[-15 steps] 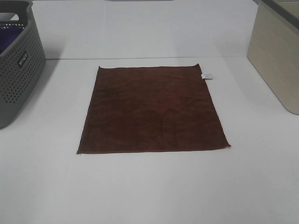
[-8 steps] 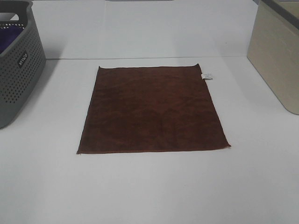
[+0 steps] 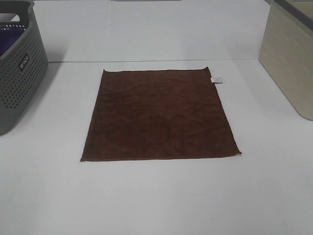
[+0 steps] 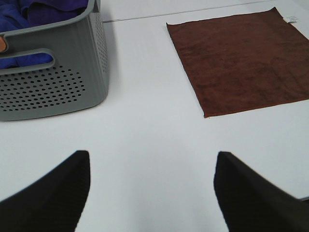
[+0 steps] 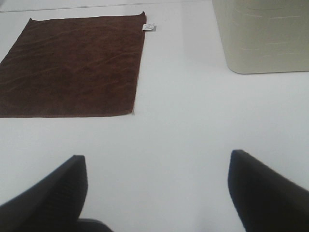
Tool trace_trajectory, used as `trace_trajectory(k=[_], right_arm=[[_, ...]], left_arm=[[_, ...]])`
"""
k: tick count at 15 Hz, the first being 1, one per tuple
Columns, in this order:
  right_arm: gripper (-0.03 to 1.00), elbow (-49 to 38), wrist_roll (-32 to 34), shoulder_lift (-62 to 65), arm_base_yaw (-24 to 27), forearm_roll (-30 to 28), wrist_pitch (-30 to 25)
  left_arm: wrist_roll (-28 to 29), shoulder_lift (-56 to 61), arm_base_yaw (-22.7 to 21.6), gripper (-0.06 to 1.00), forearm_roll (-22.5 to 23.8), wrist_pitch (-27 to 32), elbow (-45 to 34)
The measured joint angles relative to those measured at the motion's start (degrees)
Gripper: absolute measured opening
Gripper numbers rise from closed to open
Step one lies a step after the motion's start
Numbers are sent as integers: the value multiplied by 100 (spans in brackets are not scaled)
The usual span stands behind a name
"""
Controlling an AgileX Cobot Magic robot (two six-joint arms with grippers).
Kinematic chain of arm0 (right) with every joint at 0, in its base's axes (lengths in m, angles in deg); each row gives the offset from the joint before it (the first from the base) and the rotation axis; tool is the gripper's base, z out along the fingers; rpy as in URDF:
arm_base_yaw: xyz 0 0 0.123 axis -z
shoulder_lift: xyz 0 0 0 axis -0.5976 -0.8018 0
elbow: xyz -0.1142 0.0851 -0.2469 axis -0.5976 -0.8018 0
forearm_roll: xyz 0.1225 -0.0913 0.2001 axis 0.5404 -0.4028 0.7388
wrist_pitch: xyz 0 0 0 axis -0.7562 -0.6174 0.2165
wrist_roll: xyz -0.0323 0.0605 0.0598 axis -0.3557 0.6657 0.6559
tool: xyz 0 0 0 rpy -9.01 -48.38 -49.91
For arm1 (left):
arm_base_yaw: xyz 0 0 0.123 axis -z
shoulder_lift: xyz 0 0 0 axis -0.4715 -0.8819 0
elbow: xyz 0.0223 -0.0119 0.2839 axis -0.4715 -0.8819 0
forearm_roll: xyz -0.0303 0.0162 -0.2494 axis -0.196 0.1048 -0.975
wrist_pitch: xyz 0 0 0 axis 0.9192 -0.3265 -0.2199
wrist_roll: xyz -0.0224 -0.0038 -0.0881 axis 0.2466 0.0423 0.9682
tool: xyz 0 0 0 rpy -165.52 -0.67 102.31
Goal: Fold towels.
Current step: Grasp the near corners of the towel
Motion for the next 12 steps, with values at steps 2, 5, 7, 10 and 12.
trace_trajectory(k=[2, 5, 7, 10, 12], right_arm=[[76, 0, 0, 0, 0, 0, 0], [76, 0, 0, 0, 0, 0, 0], [76, 0, 0, 0, 0, 0, 0], [76, 0, 0, 0, 0, 0, 0], [76, 0, 0, 0, 0, 0, 0]], left_arm=[[0, 0, 0, 69, 0, 0, 0], [0, 0, 0, 69, 0, 0, 0], [0, 0, 0, 69, 0, 0, 0], [0, 0, 0, 69, 0, 0, 0], [0, 0, 0, 69, 0, 0, 0]])
